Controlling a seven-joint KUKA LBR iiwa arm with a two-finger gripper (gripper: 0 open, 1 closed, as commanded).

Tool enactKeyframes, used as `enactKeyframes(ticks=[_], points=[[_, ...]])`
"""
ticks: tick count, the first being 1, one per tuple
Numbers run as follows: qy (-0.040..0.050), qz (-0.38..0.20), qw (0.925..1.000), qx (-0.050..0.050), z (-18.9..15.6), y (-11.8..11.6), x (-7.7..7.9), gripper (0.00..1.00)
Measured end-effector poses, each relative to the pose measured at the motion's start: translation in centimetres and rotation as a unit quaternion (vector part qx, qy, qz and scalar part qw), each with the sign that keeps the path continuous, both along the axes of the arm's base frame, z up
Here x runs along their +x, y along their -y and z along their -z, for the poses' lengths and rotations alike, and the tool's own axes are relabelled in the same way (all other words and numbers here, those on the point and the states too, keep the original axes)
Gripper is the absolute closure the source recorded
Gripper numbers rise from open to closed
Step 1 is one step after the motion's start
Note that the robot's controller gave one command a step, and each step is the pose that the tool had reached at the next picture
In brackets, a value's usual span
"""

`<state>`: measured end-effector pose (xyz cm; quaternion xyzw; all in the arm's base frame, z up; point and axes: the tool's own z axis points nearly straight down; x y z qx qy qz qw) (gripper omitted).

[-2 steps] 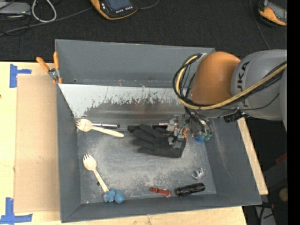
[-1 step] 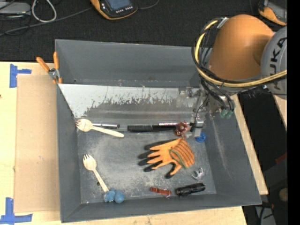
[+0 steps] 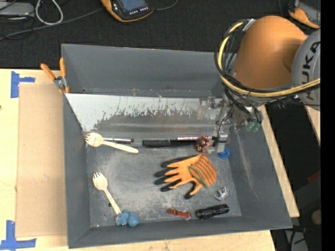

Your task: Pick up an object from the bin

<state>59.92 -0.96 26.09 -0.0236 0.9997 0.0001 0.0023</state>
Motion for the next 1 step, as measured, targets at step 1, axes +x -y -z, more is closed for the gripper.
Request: enactKeyframes(ticks=[1], points=[[0.0033,-0.009,1.0,0.0,7.39,2.67,-0.6,0.0]])
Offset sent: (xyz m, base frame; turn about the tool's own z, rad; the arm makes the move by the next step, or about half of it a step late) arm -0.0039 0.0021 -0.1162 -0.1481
